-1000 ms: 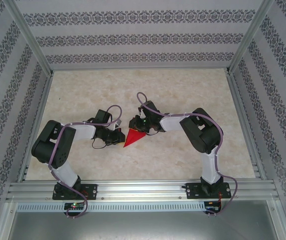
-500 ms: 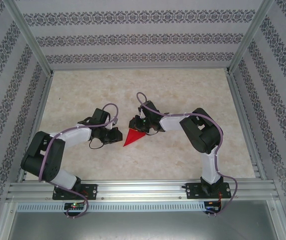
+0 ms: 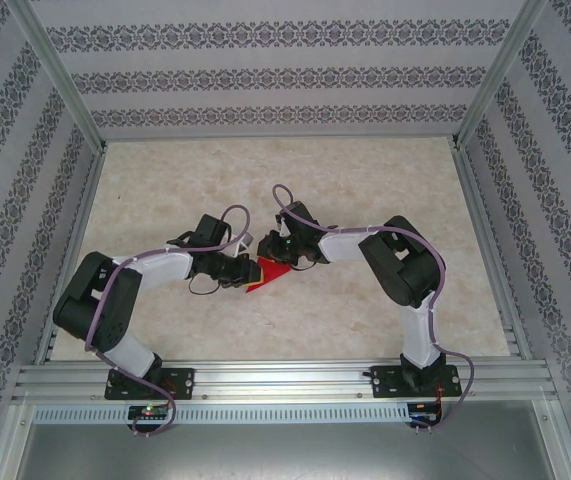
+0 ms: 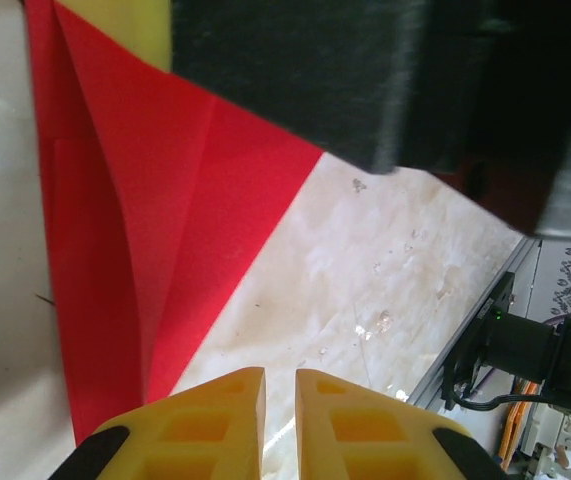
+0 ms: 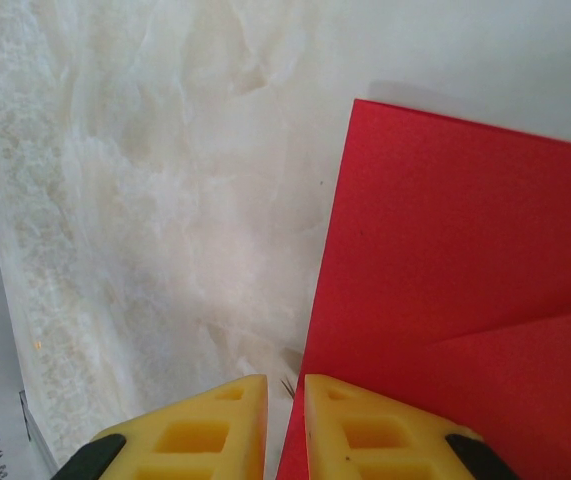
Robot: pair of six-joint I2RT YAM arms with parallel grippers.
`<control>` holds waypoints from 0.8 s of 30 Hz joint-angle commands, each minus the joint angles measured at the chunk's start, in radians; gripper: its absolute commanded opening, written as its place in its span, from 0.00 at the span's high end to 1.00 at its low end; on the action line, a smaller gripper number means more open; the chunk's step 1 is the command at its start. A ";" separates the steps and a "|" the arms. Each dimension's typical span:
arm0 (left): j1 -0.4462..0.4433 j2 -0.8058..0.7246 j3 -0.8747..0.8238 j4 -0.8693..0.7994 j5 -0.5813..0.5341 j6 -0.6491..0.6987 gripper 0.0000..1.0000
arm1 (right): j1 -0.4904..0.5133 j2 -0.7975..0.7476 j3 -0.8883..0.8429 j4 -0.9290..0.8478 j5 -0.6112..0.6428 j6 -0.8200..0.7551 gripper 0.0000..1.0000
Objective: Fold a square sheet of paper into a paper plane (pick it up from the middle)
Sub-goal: Fourth fold the wing at the center of the table.
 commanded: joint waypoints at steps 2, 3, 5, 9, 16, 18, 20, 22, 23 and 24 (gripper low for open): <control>-0.006 0.046 0.019 0.039 0.006 0.005 0.85 | 0.014 0.037 -0.032 -0.046 0.044 -0.015 0.81; -0.006 0.049 0.016 0.035 -0.004 0.008 0.85 | 0.014 0.039 -0.033 -0.045 0.044 -0.015 0.81; -0.006 0.057 0.007 0.027 -0.026 0.014 0.85 | 0.014 0.040 -0.033 -0.045 0.043 -0.014 0.81; -0.005 0.068 -0.004 0.008 -0.055 0.033 0.86 | 0.014 0.042 -0.032 -0.047 0.042 -0.015 0.81; -0.005 0.086 -0.037 0.017 -0.066 0.045 0.86 | 0.015 0.046 -0.028 -0.048 0.043 -0.015 0.81; -0.005 0.094 -0.042 0.020 -0.060 0.051 0.87 | 0.015 0.047 -0.027 -0.051 0.042 -0.015 0.81; -0.005 0.093 -0.050 0.018 -0.076 0.058 0.87 | 0.015 0.046 -0.026 -0.053 0.044 -0.016 0.81; -0.005 0.094 -0.049 0.007 -0.085 0.064 0.87 | 0.016 0.048 -0.026 -0.053 0.043 -0.016 0.81; -0.005 0.092 -0.047 0.002 -0.082 0.066 0.87 | 0.015 0.048 -0.027 -0.053 0.042 -0.016 0.81; -0.005 0.085 -0.042 -0.004 -0.089 0.069 0.88 | 0.016 0.048 -0.026 -0.055 0.043 -0.016 0.81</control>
